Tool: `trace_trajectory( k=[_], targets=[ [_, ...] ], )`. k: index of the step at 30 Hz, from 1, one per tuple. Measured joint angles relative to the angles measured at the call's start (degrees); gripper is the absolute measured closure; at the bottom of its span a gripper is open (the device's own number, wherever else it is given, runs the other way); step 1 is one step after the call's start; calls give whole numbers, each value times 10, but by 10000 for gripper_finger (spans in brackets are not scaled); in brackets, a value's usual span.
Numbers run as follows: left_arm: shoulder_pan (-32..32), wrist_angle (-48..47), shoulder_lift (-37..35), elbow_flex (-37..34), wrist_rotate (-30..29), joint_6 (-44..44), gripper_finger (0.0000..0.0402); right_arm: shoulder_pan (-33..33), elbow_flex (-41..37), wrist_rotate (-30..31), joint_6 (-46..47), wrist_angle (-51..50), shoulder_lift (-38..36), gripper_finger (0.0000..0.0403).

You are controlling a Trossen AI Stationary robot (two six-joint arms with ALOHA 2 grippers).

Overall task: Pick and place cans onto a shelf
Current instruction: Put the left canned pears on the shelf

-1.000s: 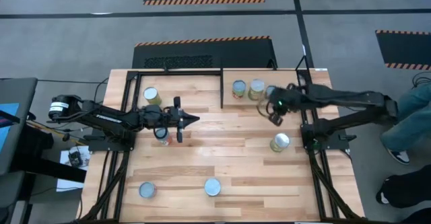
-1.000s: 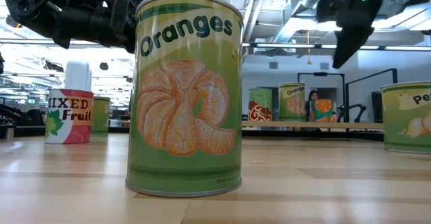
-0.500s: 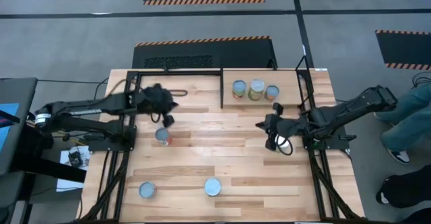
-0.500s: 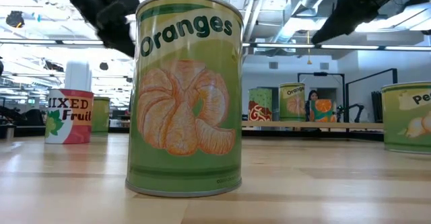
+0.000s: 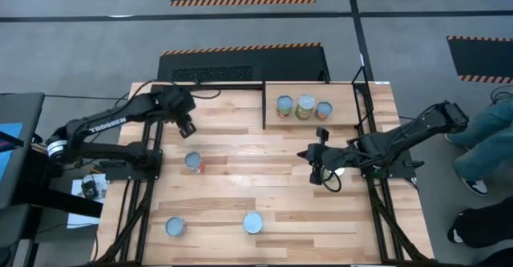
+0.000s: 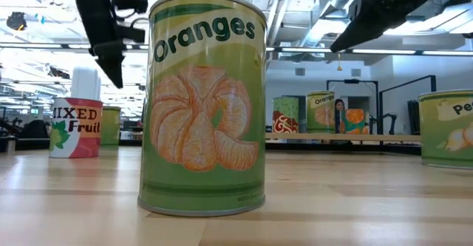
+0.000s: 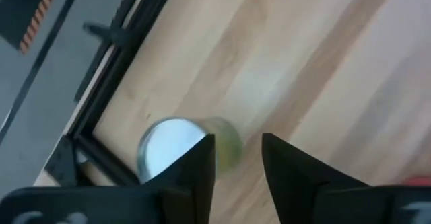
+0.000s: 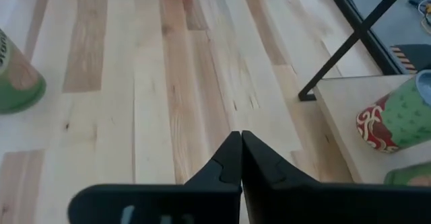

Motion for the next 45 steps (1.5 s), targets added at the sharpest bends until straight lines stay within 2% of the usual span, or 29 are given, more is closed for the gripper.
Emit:
trace_trajectory(
  k=[8, 22, 26, 32, 36, 41, 45],
  targets=[
    [65, 5, 70, 0, -6, 44, 277, 1, 0, -1, 0, -1, -3, 390],
    [80, 20, 139, 0, -8, 62, 281, 1, 0, -1, 0, 0, -1, 392],
    [82, 20, 145, 1, -7, 74, 311, 1, 0, 0, 0, 0, -1, 386],
    [82, 16, 146, 2, -1, 109, 391, 1, 0, -1, 0, 0, -1, 391],
    [82, 8, 138, 5, -2, 131, 397, 1, 0, -1, 0, 0, -1, 392],
    [53, -52, 110, 53, 67, 137, 401, 1, 0, -1, 1, 0, -1, 387],
    [-30, -87, 102, 93, 92, 105, 401, 5, 0, -2, 4, -1, -1, 391]
  ],
)
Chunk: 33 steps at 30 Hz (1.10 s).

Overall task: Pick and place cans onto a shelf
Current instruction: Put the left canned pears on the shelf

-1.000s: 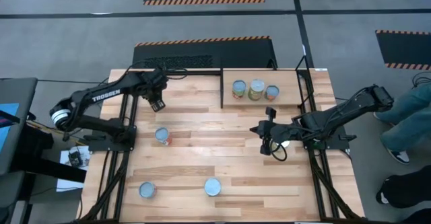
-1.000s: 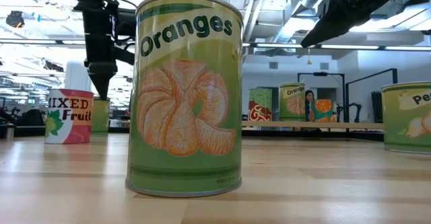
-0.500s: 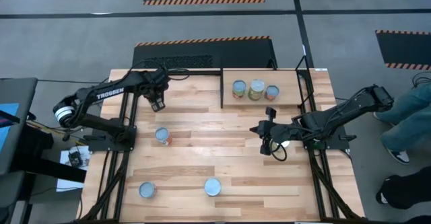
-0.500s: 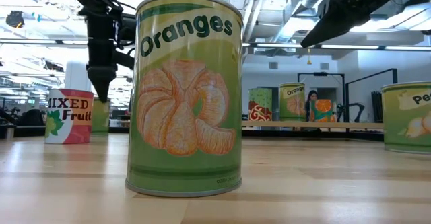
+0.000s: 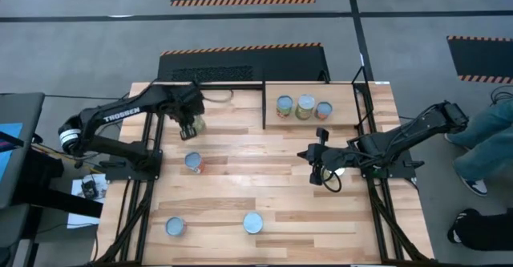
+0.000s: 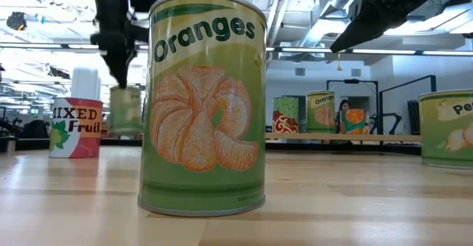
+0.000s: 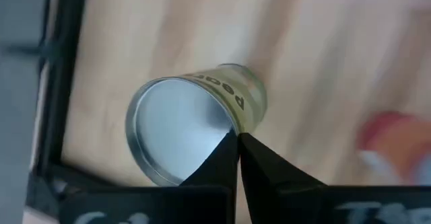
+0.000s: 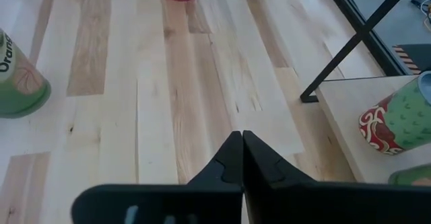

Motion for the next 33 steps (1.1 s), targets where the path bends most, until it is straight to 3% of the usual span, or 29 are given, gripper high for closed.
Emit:
trace_trajectory(
  k=[9, 16, 25, 33],
  targets=[
    [-254, 73, 42, 69, -4, -69, 401, 48, 0, 1, 0, -2, -2, 391],
    [-373, 109, 172, 188, -37, -49, 401, 91, 0, 2, 0, -6, -7, 394],
    [-382, 117, 383, 381, -41, 83, 401, 131, 0, 37, 2, -18, -26, 394],
    [-351, 127, 474, 476, -41, 144, 401, 160, 0, 51, 2, -22, -50, 394]
  ],
)
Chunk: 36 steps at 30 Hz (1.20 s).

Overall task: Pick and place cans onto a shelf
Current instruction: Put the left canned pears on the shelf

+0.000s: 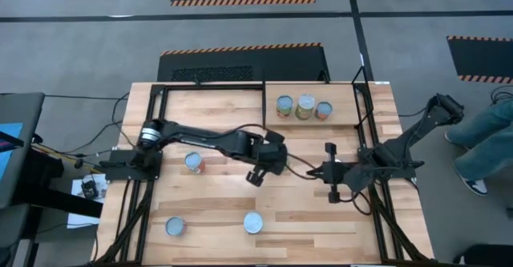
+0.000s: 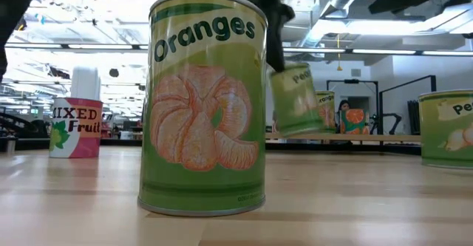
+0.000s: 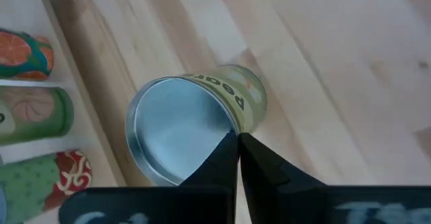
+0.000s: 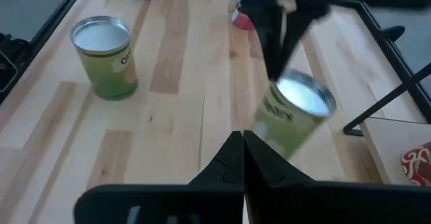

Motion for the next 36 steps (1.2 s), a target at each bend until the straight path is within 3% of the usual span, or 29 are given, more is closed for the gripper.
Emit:
trace_trajectory(
  k=[7, 13, 36],
  targets=[
    [27, 7, 15, 2, 9, 8, 401, 13, 0, 1, 0, 6, -1, 393],
    [41, 8, 15, 2, 53, -3, 401, 13, 0, 1, 0, 7, 0, 393],
    [42, 8, 62, 5, 46, -3, 392, 12, -1, -1, 0, 8, 0, 392]
  ],
)
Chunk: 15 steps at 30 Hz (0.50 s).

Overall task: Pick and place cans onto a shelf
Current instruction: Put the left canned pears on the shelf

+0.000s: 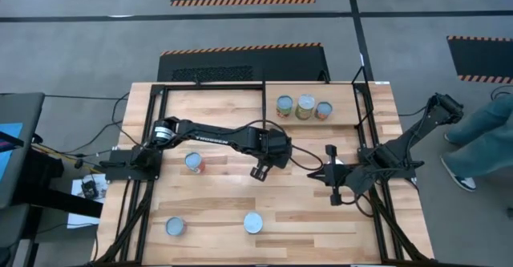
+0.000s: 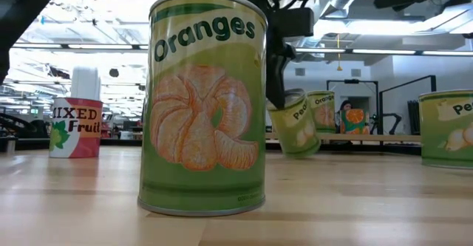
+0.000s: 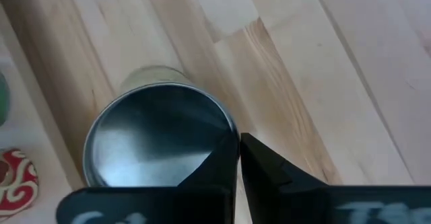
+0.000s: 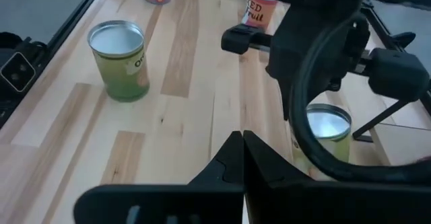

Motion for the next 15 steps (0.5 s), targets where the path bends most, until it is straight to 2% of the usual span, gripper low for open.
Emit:
trace_trajectory(
  k=[5, 15],
  targets=[
    [0, 0, -6, 10, -11, 12, 376, 0, 0, 0, 0, 1, 0, 392],
    [0, -3, -9, 17, -64, 16, 385, 0, 0, 0, 0, 1, 0, 392]
  ],
)
